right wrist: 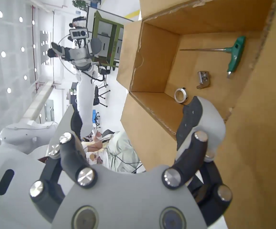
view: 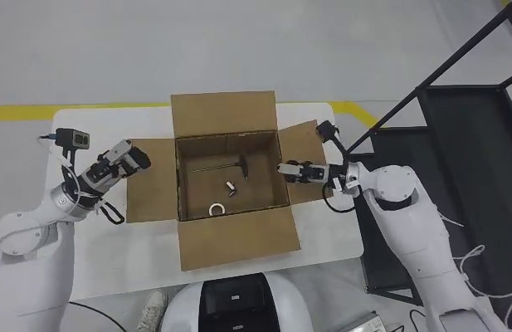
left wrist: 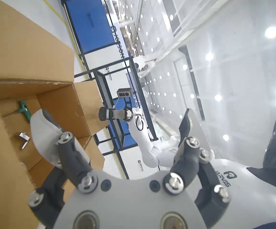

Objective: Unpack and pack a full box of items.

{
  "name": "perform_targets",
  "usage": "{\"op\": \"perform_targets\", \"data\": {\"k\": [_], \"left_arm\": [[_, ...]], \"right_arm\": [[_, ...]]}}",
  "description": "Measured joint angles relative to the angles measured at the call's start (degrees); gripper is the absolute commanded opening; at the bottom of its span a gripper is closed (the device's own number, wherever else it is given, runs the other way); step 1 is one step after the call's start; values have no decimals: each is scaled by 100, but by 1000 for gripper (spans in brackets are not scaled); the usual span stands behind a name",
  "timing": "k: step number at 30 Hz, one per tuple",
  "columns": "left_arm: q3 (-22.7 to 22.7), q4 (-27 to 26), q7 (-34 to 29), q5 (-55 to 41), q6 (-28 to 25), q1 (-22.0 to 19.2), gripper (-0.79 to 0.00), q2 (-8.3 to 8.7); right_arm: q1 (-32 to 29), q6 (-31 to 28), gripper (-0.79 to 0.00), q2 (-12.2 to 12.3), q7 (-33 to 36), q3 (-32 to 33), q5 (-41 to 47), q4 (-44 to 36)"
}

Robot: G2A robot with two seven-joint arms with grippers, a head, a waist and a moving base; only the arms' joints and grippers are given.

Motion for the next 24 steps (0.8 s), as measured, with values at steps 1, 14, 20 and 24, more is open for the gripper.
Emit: {"op": "perform_targets", "data": {"k": [1, 14, 20, 24], "left_arm": [[-39, 9, 58, -34, -38, 78, 0, 2], [-352, 12, 224, -173, -207, 508, 0, 48], [-351, 12, 223, -173, -206, 508, 0, 48], [-351, 12, 223, -174, -206, 508, 0, 48]], "right_arm": [[85, 42, 0, -12, 2, -128, -119, -27], [1549, 1776, 0, -442, -871, -2562, -2822, 137], [1944, 2479, 0, -659, -1164, -3278, -3554, 406], [2057, 2474, 0, -718, -1212, -3462, -3766, 513]]}}
